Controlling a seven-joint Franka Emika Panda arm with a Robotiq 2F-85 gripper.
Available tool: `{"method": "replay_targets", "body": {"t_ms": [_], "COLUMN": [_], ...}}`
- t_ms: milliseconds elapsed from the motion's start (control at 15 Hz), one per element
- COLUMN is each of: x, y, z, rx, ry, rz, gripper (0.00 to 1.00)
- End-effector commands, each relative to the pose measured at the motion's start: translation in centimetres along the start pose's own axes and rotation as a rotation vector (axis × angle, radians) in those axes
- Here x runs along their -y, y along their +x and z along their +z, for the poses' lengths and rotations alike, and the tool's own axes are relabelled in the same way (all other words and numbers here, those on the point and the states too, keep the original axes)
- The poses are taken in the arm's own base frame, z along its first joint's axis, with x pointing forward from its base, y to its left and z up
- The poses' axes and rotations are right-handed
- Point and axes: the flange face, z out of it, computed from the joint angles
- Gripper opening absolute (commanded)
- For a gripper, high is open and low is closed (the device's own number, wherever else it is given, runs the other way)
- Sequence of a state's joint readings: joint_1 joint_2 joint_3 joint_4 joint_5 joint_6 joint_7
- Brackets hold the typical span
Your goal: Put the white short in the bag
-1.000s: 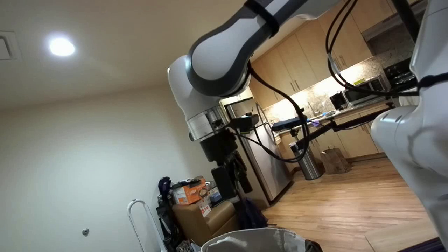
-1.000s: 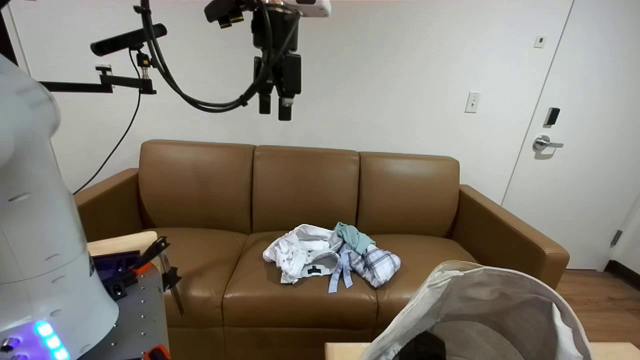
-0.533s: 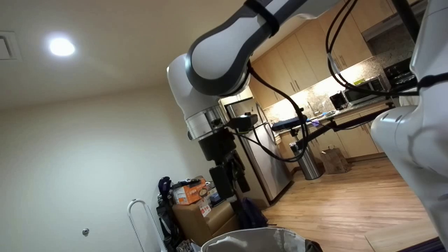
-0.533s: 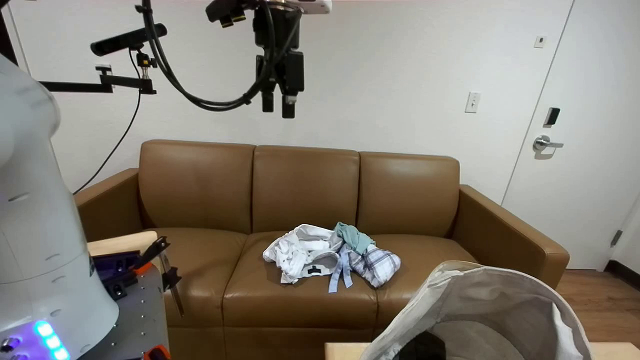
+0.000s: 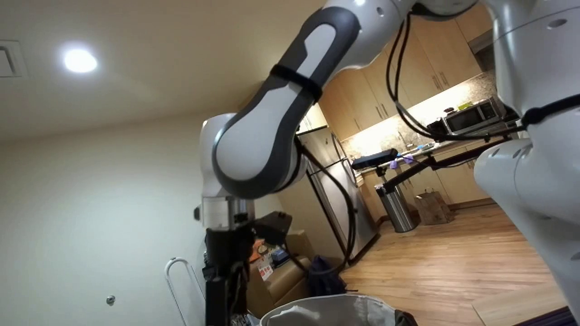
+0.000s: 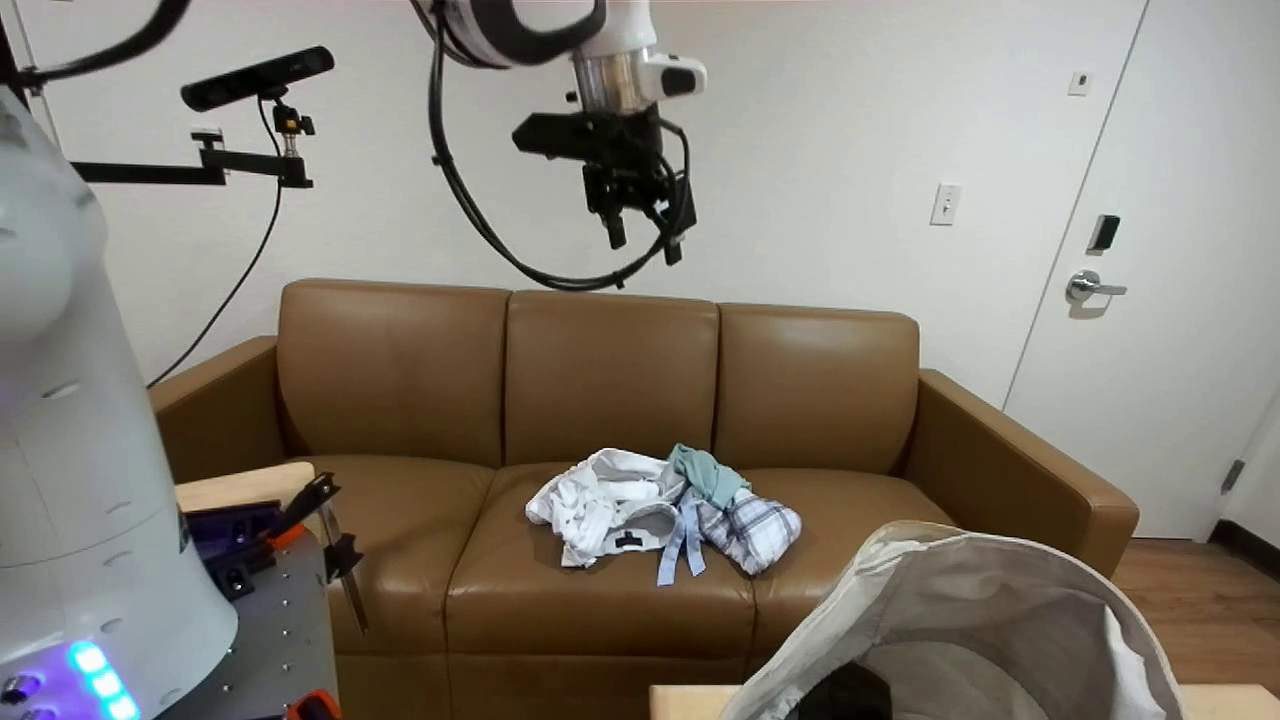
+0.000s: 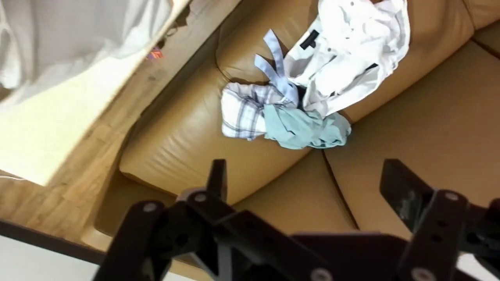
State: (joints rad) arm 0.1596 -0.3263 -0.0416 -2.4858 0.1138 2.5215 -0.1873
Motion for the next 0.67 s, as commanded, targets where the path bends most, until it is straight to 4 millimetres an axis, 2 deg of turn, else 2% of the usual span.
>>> {"method": "replay_targets", "body": {"t_ms": [0,133,200,333,400,600], "x": [3.9,6.6,5.3,7.1,7.3,6.8], "y": [3.7,5.1,2.9,4.1,4.5,5.0], "z": [7.5,11.8,8.4,11.6,12.3,12.4], "rx": [-0.007,0.020,0.019,0.044,0.050,0.044], "ry": [0.105,0.185,0.138,0.173,0.174,0.170], "rz": [-0.145,-0.216,-0.148,-0.192,-0.199,-0.199], "gripper": [1.00,1.00,1.00,1.00,1.00,1.00]}}
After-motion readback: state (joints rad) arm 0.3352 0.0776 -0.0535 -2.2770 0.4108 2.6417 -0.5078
